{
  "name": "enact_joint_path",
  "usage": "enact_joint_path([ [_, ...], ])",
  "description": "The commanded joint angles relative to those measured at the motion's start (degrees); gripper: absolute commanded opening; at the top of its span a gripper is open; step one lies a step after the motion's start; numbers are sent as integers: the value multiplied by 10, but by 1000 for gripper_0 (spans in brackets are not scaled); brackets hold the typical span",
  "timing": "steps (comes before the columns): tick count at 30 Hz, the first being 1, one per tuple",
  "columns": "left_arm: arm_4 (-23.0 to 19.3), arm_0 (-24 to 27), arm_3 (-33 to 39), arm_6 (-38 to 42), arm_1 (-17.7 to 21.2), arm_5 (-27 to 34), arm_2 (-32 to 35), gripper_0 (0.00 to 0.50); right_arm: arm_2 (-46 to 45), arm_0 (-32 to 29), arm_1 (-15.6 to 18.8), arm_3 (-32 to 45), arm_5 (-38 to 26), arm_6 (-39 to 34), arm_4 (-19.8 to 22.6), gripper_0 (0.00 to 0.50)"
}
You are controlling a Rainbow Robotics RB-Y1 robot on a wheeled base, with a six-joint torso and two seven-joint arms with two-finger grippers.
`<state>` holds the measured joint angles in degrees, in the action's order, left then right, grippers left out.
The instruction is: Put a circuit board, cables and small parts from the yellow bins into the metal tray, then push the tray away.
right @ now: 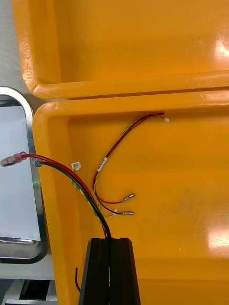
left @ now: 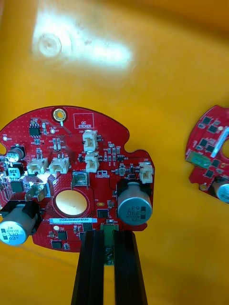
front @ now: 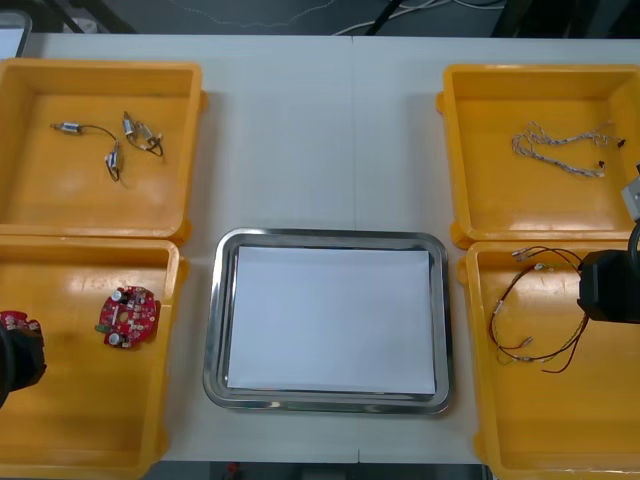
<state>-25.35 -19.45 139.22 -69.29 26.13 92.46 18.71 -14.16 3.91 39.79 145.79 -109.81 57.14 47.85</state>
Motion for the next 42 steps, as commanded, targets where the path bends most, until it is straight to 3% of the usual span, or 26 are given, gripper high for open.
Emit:
enact_joint_path([
  [1,-11,35,72,-25,18,61,24,0,7,-8,21,16,-2,-20,-1,0],
  [10,-80,143,108,68,47,175,-4,0,7,-8,21,16,-2,-20,-1,0],
  [21,-90,282,108,162,44,175,-125,0,7,-8,21,16,-2,-20,-1,0],
  [30,-17,310,108,195,23,175,-265,0,7,-8,21,16,-2,-20,-1,0],
  [42,7,310,106,225,23,175,-362,0,7,-8,21,16,-2,-20,-1,0],
])
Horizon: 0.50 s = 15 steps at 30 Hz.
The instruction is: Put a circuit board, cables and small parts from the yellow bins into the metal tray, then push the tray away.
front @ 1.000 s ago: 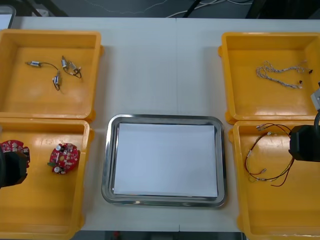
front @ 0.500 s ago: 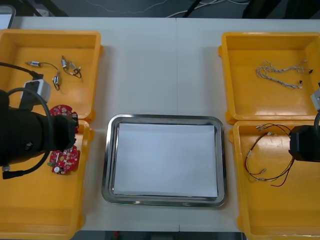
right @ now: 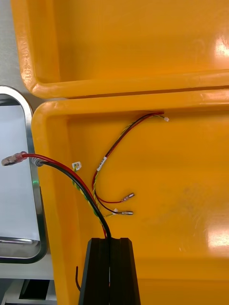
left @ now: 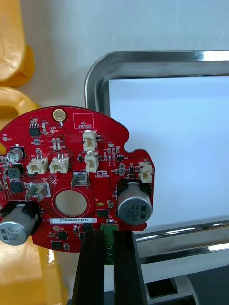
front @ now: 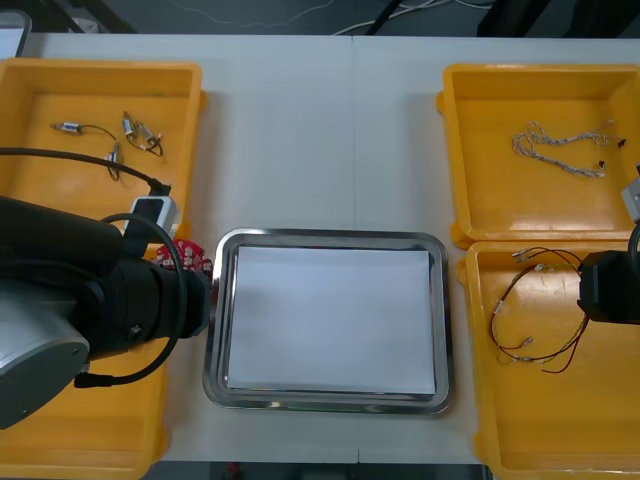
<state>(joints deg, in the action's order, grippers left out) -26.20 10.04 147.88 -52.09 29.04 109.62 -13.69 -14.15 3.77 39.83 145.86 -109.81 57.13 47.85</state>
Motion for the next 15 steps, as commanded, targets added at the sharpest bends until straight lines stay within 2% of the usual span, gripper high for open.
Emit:
enact_joint_path([
  [1,18,15,18,56,-6,4,-46,0,7,-7,21,15,-2,-20,-1,0],
  [15,48,15,-9,71,-6,4,-119,0,7,-7,21,15,-2,-20,-1,0],
])
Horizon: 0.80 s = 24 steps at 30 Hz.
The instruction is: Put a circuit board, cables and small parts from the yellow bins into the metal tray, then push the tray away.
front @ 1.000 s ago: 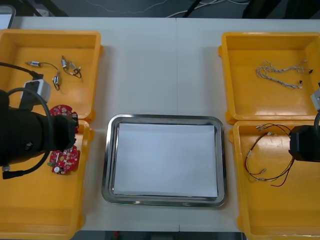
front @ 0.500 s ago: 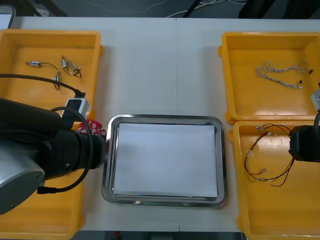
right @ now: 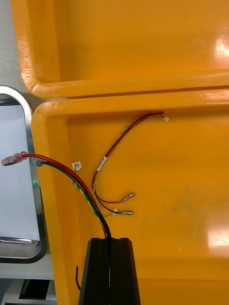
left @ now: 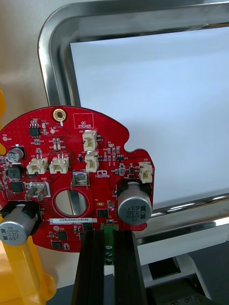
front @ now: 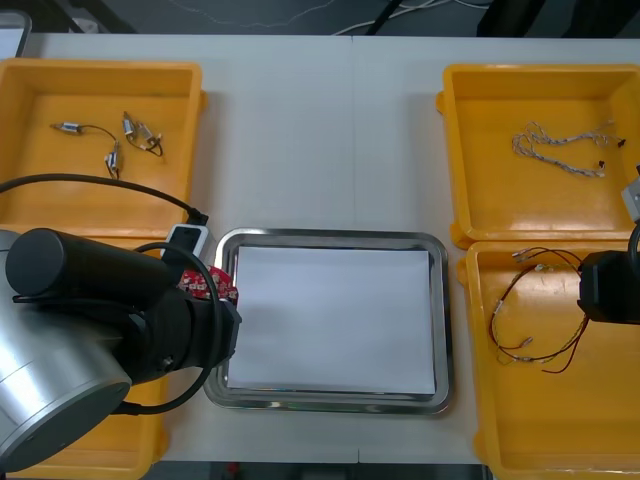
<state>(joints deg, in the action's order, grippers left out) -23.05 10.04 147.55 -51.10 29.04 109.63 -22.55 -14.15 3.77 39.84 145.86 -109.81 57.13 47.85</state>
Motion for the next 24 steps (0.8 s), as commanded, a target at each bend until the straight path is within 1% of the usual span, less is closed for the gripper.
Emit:
enact_joint_path([
  [1,21,15,-13,63,-6,4,-36,0,7,-7,21,15,-2,-20,-1,0],
  [4,29,15,-28,63,-6,-3,-48,0,7,-7,21,15,-2,-20,-1,0],
  [9,42,16,-60,59,-7,-38,-70,0,7,-7,21,15,-2,-20,-1,0],
  [24,40,32,-104,65,-6,-79,-122,0,7,-7,21,15,-2,-20,-1,0],
])
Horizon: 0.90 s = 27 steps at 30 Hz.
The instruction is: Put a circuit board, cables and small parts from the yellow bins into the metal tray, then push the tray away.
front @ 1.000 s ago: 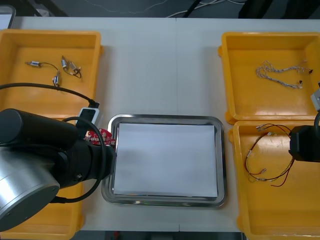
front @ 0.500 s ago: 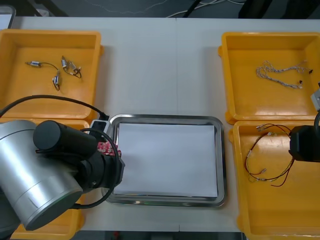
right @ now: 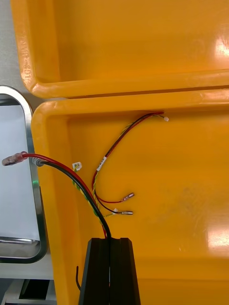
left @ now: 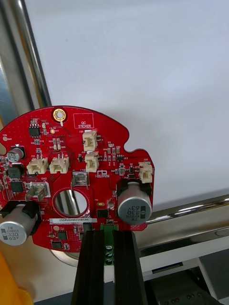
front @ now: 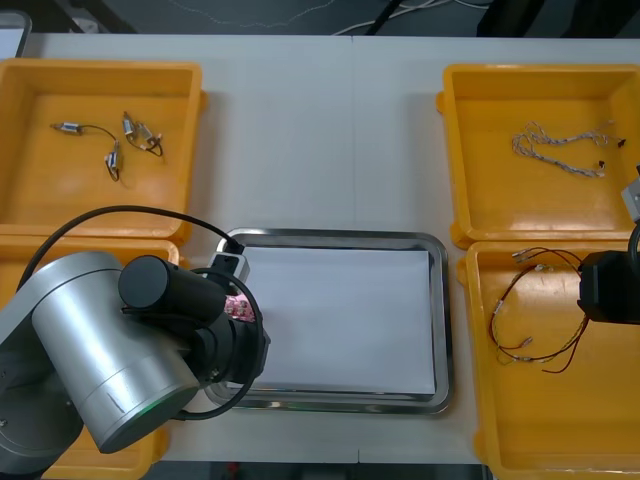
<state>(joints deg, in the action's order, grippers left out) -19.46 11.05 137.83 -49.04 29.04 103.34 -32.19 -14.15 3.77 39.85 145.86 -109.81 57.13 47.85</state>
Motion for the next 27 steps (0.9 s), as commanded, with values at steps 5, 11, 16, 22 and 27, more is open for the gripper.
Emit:
enact_joint_path([
  [5,3,26,-21,44,-6,-29,-41,0,7,-7,21,15,-2,-20,-1,0],
  [11,-1,32,-29,47,-6,-30,-61,0,7,-7,21,15,-2,-20,-1,0],
  [16,-2,38,-34,55,-6,-30,-74,0,7,-7,21,15,-2,-20,-1,0],
  [22,-3,42,-46,61,-6,-35,-85,0,7,-7,21,15,-2,-20,-1,0],
  [27,1,42,-63,62,-6,-50,-91,0,7,-7,21,15,-2,-20,-1,0],
])
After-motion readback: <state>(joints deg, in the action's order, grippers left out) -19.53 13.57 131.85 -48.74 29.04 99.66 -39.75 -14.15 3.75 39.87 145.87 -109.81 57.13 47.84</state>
